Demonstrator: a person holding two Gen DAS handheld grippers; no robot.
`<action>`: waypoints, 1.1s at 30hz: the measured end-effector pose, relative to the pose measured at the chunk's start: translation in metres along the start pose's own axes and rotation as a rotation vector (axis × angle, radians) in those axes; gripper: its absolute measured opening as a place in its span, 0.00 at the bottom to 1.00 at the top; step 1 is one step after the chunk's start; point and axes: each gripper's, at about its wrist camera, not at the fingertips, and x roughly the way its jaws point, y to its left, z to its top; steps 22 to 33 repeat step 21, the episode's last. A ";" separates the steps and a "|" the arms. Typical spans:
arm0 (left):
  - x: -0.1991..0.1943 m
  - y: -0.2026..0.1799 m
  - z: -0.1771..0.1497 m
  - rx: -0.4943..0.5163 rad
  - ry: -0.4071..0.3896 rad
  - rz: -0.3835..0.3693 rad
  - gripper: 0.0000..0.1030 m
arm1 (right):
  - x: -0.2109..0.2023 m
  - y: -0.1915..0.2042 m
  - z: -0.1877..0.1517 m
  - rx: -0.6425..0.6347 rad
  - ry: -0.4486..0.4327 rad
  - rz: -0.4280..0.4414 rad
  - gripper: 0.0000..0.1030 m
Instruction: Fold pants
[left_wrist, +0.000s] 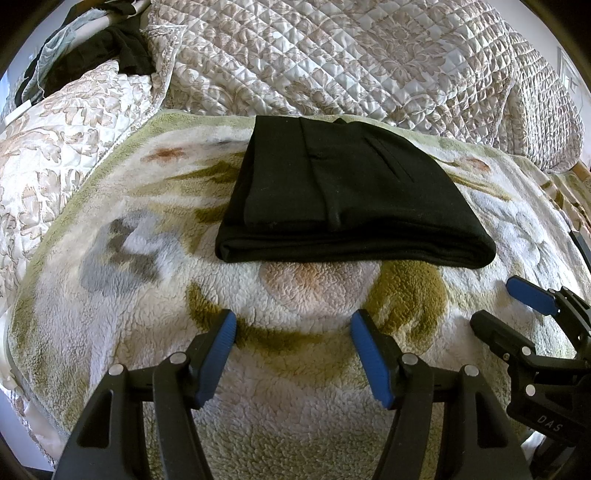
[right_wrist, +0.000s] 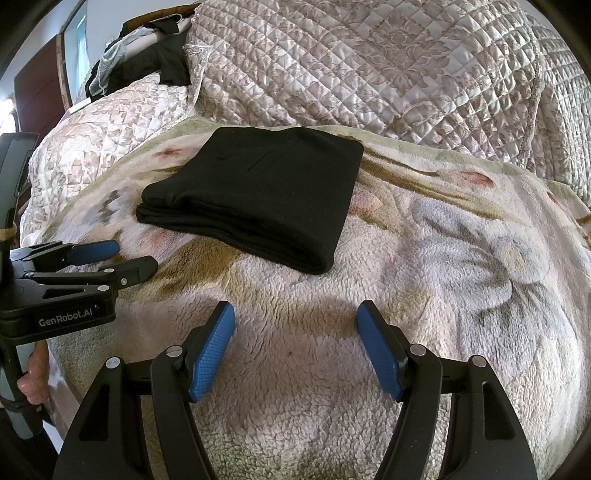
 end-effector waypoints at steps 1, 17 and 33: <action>0.000 0.000 0.000 0.000 0.000 0.000 0.66 | 0.001 0.001 0.001 0.000 0.000 0.000 0.67; 0.000 0.000 -0.001 0.001 0.002 0.001 0.66 | 0.000 0.000 0.000 0.001 -0.001 0.000 0.67; 0.000 0.000 -0.001 -0.001 0.003 -0.001 0.66 | 0.000 0.000 0.000 0.001 -0.001 0.000 0.67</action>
